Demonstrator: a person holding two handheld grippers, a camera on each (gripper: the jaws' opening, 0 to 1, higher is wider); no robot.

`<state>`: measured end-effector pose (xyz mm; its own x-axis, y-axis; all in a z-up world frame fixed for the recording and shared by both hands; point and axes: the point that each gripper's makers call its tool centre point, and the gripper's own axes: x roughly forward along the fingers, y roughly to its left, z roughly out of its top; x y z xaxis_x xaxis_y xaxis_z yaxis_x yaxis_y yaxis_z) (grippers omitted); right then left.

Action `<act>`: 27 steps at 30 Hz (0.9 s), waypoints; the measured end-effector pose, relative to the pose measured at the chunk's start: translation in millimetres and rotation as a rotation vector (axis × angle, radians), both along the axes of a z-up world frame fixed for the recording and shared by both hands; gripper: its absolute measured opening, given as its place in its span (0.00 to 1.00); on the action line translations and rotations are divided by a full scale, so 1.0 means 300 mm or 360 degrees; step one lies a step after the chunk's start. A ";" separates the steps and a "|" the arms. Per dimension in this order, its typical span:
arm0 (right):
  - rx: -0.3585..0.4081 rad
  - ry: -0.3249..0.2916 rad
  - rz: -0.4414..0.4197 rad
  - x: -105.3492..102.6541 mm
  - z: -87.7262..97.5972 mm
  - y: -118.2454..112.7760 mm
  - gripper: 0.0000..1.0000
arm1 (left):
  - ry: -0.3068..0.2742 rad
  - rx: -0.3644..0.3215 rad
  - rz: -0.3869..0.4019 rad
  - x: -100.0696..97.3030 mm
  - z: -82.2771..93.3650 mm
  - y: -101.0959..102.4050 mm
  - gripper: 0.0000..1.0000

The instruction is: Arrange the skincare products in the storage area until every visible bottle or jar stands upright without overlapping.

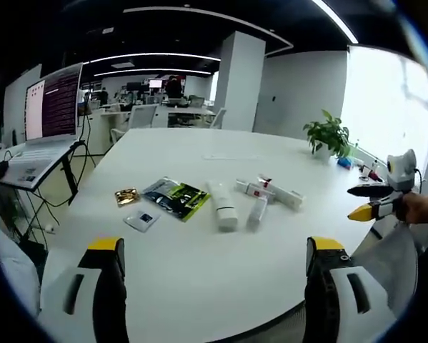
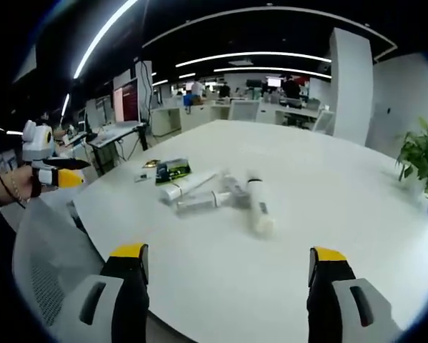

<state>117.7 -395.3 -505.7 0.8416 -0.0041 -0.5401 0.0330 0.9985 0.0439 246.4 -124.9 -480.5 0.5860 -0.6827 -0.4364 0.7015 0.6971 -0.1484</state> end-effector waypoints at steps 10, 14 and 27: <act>0.0020 0.0038 0.0099 0.084 0.002 0.067 0.87 | 0.0017 -0.0002 -0.0002 0.006 -0.009 0.004 0.99; 0.0019 0.0029 0.0124 0.119 0.025 0.082 0.86 | 0.0018 0.0002 -0.0004 0.007 -0.011 0.006 0.99; -0.0041 0.0062 0.0223 0.200 0.064 0.109 0.81 | 0.0025 0.0015 -0.0033 -0.001 -0.017 -0.001 0.99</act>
